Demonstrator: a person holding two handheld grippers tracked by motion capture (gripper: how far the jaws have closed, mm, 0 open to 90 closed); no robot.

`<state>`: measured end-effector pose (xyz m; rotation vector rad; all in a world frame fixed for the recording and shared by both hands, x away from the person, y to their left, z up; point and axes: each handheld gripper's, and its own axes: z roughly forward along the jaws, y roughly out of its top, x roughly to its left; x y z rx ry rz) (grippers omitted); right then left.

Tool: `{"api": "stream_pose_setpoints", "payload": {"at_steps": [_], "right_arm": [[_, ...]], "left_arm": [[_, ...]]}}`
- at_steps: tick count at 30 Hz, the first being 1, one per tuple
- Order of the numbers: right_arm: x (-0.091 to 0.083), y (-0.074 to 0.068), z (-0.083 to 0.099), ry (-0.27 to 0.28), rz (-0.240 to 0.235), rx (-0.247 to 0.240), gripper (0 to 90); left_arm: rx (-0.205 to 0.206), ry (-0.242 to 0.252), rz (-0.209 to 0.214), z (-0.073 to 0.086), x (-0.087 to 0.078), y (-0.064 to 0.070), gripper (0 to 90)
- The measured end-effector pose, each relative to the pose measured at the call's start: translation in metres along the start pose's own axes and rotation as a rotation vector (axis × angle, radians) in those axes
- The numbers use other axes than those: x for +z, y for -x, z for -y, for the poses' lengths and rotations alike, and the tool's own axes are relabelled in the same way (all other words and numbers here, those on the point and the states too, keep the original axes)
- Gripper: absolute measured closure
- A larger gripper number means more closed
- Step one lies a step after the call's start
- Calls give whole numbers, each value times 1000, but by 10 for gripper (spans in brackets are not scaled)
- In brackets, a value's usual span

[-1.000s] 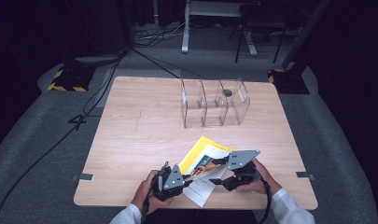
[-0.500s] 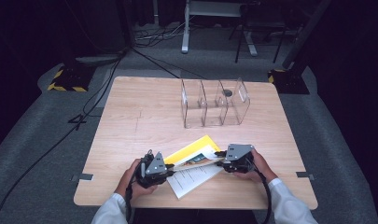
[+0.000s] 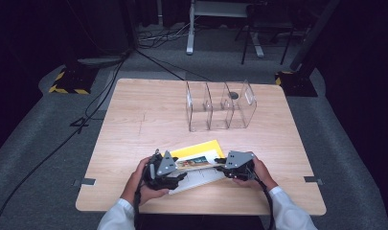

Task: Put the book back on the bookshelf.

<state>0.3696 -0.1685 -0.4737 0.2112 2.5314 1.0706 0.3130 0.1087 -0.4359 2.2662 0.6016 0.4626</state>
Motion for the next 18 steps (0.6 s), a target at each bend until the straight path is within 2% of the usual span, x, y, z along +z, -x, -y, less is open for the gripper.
{"api": "stream_pose_setpoints", "payload": {"at_steps": [2, 3, 4, 5, 6, 7, 8, 12, 14, 16, 18], "right_arm": [[0, -2, -2, -5, 6, -3, 743], [1, -2, -2, -3, 9, -5, 743], [1, -3, -3, -3, 9, -7, 742], [1, -3, -3, -4, 10, -11, 735], [1, -3, -3, -4, 10, -11, 735], [2, -4, -3, -15, 10, -17, 728], [3, -4, -3, -16, 9, -16, 723], [4, -3, -1, -11, 0, -9, 702], [4, -2, 1, 10, -9, 24, 669], [3, 3, 5, 34, -24, 50, 640], [0, 7, 9, 30, -13, 54, 610]], "left_arm": [[16, -56, -30, -7, 11, 8, 405], [16, -56, -30, -7, 11, 8, 415], [13, -80, -52, -8, 17, 9, 448], [8, -93, -49, -7, 22, 9, 518], [1, -97, -48, -5, 25, 8, 518], [2, -96, -44, -3, 26, 7, 615], [-4, -97, -13, 1, 27, 5, 645], [10, -92, -15, 5, 28, 6, 696], [17, -75, -14, 7, 28, 6, 717], [32, -80, -10, 8, 27, 5, 733], [34, -72, -7, 9, 26, 4, 738]]}}
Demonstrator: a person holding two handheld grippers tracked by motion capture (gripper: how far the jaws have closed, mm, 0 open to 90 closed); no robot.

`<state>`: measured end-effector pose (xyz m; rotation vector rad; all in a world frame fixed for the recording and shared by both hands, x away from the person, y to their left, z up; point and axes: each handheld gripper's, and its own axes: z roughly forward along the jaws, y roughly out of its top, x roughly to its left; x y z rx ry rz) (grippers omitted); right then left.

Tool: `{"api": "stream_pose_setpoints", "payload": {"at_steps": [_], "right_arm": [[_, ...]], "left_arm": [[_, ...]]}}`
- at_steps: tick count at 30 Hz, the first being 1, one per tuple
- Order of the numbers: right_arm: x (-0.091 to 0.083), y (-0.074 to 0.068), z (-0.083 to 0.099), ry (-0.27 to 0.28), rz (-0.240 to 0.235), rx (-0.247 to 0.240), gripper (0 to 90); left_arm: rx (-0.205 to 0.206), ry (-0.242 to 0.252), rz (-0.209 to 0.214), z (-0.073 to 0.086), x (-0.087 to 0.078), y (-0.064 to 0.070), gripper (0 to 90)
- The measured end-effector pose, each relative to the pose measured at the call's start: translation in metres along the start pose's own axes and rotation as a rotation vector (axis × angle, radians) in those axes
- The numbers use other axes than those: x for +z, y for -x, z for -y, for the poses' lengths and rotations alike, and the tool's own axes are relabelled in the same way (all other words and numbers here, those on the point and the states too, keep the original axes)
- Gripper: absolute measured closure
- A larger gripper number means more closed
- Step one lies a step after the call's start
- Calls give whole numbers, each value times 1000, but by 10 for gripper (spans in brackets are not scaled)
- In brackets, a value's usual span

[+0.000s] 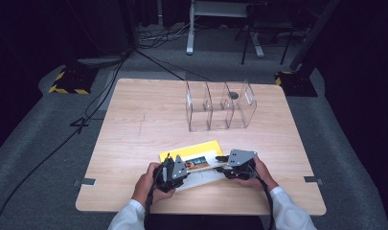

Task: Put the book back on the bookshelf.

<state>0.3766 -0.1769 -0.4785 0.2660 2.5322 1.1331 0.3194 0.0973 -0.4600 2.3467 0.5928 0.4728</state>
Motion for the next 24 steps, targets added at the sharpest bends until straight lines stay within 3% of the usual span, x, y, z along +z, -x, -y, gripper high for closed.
{"api": "stream_pose_setpoints", "payload": {"at_steps": [2, 5, 7, 12, 15, 19, 24], "right_arm": [[-3, 8, 7, 8, 8, 26, 605], [-9, 17, 16, 65, -36, 59, 644], [-9, 17, 13, 71, -32, 17, 676], [-15, 13, 0, 67, 5, -54, 714], [-17, 12, -10, 57, 22, -90, 736], [-19, 11, -20, 47, 39, -117, 755], [-21, 7, -37, 30, 55, -168, 776]], "left_arm": [[-8, 10, 8, 1, -2, -4, 740], [-26, 27, 30, 4, -4, -10, 741], [-25, 35, 37, 5, -6, -13, 741], [-65, 58, 42, 6, -12, -22, 702], [-68, 24, 12, 2, -15, -24, 660], [-51, -6, 4, -4, -14, -23, 623], [-36, -58, -25, -26, -9, -13, 505]]}}
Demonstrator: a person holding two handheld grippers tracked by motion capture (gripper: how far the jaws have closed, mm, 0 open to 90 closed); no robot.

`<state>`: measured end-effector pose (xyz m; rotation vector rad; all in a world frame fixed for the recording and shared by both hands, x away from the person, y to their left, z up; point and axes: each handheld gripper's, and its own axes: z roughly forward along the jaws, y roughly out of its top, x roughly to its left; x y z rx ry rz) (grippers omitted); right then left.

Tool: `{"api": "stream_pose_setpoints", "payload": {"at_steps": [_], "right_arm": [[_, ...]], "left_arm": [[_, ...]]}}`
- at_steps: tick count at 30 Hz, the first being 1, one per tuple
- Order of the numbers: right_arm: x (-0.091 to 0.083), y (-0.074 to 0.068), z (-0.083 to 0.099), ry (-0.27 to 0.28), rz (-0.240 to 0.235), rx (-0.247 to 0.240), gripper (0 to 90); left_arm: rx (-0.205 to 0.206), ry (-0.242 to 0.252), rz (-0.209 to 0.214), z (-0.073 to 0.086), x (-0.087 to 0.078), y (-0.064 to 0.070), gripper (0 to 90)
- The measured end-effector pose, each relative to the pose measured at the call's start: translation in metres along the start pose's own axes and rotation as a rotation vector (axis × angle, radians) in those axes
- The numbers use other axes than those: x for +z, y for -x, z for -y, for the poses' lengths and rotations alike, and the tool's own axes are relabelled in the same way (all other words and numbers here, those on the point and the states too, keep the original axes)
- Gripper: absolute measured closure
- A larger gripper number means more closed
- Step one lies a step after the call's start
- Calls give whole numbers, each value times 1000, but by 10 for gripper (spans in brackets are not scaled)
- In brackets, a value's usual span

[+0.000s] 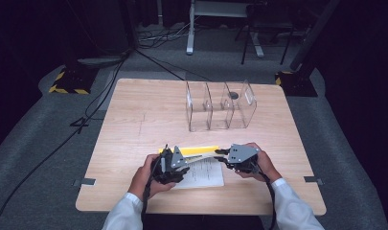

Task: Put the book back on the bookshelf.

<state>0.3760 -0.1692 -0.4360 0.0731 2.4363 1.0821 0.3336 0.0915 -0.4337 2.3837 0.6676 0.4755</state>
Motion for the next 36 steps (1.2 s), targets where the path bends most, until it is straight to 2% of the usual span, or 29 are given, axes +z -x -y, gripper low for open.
{"api": "stream_pose_setpoints", "payload": {"at_steps": [3, 5, 6, 7, 8, 9, 10, 14, 16, 17, 18, 19, 20, 21, 22, 23, 25, 27, 28, 30, 33, 36], "right_arm": [[0, 0, -8, -3, 2, -12, 782], [0, 0, -11, 0, 5, -12, 781], [1, 0, -13, -1, 13, -3, 779], [1, 0, -14, -1, 14, 2, 777], [1, 0, -15, 1, 18, 0, 773], [1, 0, -15, 1, 18, 0, 773], [0, -1, -16, 0, 20, -1, 769], [-1, -3, -18, 17, 29, 21, 721], [-3, -1, -17, 57, 35, 67, 644], [-6, 3, -14, 79, 30, 109, 557], [-6, 3, -14, 79, 30, 109, 557], [-6, 8, -7, 66, 41, 151, 507], [-5, 11, -1, 47, 55, 171, 491], [-4, 14, 6, 35, 63, 199, 476], [-4, 14, 6, 35, 63, 199, 476], [3, 20, 22, -2, 41, 287, 451], [13, 23, 34, -53, 32, 328, 447], [26, 21, 45, -103, 16, 350, 433], [26, 21, 45, -103, 16, 350, 433], [39, 16, 50, -137, -11, 349, 403], [48, 9, 49, -109, -56, 344, 415], [43, 10, 48, -3, -70, 408, 445]], "left_arm": [[5, -21, -18, -11, 4, 8, 503], [2, -13, -24, -13, 5, 9, 483], [-5, -11, -45, -15, 7, 10, 503], [-3, -10, -55, -16, 7, 10, 573], [-3, 24, -76, -17, 6, 9, 691], [-3, 24, -76, -17, 6, 9, 756], [-5, 35, -56, -16, 5, 8, 756], [14, 79, -68, -8, 1, 8, 799], [10, 94, -64, -5, 0, 8, 807], [-5, 118, -63, -1, -1, 7, 814], [-12, 127, -63, 0, -2, 6, 814], [-36, 140, -64, 4, -7, 2, 819], [-36, 140, -64, 4, -7, 2, 820], [-54, 159, -60, 8, -12, -2, 820], [-54, 159, -60, 8, -12, -2, 820], [-62, 169, -58, 11, -15, -4, 820], [-77, 188, -59, 16, -19, -6, 820], [-88, 200, -63, 17, -20, -7, 820], [-88, 200, -63, 17, -20, -7, 820], [-92, 206, -65, 18, -21, -7, 820], [-94, 211, -70, 17, -21, -6, 819], [-106, 242, -64, 18, -22, -8, 818]]}}
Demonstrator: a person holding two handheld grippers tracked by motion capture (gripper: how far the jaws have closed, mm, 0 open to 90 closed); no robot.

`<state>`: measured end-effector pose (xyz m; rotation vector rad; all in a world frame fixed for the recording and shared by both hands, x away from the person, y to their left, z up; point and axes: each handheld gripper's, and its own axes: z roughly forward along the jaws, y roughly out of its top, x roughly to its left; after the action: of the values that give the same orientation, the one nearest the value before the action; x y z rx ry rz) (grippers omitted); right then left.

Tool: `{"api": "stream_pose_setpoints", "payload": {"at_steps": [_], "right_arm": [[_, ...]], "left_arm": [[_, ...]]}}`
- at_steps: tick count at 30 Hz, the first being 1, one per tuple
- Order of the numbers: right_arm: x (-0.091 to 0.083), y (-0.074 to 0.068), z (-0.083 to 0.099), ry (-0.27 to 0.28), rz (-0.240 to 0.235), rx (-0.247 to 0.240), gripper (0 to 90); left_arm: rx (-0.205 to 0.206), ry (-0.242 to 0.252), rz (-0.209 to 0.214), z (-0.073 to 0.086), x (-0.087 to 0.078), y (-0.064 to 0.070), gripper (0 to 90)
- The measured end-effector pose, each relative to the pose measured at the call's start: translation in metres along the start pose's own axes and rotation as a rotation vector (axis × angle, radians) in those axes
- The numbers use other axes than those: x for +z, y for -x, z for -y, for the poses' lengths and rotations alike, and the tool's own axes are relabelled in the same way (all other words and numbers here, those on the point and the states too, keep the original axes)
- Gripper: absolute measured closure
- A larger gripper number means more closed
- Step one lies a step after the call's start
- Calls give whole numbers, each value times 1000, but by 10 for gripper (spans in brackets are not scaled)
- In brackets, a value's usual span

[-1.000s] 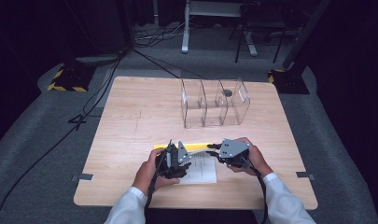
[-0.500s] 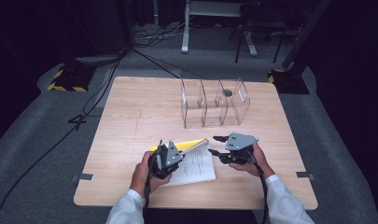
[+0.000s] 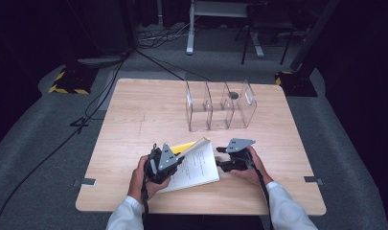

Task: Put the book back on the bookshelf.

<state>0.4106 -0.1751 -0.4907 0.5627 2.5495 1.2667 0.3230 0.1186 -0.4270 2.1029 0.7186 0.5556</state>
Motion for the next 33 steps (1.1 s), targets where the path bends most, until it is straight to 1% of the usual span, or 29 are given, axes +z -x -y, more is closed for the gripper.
{"api": "stream_pose_setpoints", "payload": {"at_steps": [1, 2, 4, 6, 8, 10, 11, 12, 14, 15, 17, 19, 20, 21, 23, 25, 26, 27, 28, 30, 31, 32, 33], "right_arm": [[-3, 1, -1, 32, -11, 22, 449], [-9, 3, -2, 76, -17, 47, 452], [-21, 6, -7, 155, -24, 72, 454], [-34, 6, -15, 200, -4, 60, 454], [-42, 6, -23, 219, 4, 49, 454], [-51, 4, -33, 245, 17, 24, 453], [-54, 3, -36, 253, 15, 21, 450], [-57, 2, -41, 263, 10, 12, 446], [-59, -3, -49, 257, 25, -14, 440], [-59, -5, -51, 259, 27, -19, 439], [-56, -9, -53, 262, 16, -19, 436], [-51, -13, -54, 237, 22, -28, 434], [-46, -16, -55, 210, 42, -34, 435], [-41, -18, -55, 190, 55, -38, 435], [-34, -21, -55, 163, 63, -43, 435], [-27, -24, -56, 143, 61, -47, 435], [-25, -24, -57, 146, 59, -49, 435], [-25, -25, -57, 156, 55, -48, 435], [-25, -27, -58, 161, 58, -47, 435], [-25, -29, -60, 162, 90, -64, 442], [-26, -29, -60, 168, 101, -61, 451], [-26, -29, -60, 168, 101, -61, 451], [-31, -27, -58, 196, 113, -40, 469]], "left_arm": [[-10, 20, 8, -1, -1, -1, 818], [-19, 43, 15, -1, -2, -2, 818], [-43, 94, 55, -4, -1, -2, 817], [-54, 126, 86, -7, 2, 0, 815], [-57, 145, 106, -11, 7, 3, 811], [-51, 146, 118, -13, 12, 7, 805], [-49, 142, 119, -13, 13, 9, 801], [-58, 145, 119, -12, 14, 11, 797], [-87, 165, 130, -7, 11, 9, 797], [-91, 163, 132, -4, 9, 8, 807], [-97, 152, 138, 1, 6, 10, 807], [-98, 146, 141, 9, 3, 13, 804], [-104, 149, 144, 13, 2, 13, 804], [-121, 155, 162, 17, 1, 14, 802], [-138, 156, 181, 24, -1, 14, 795], [-143, 154, 192, 28, -3, 15, 784], [-147, 161, 197, 30, -4, 15, 777], [-165, 173, 209, 32, -4, 14, 774], [-173, 182, 226, 33, -3, 12, 773], [-185, 195, 240, 33, 0, 11, 767], [-182, 200, 242, 32, 2, 10, 761], [-182, 200, 242, 32, 2, 10, 755], [-176, 207, 249, 27, 6, 11, 753]]}}
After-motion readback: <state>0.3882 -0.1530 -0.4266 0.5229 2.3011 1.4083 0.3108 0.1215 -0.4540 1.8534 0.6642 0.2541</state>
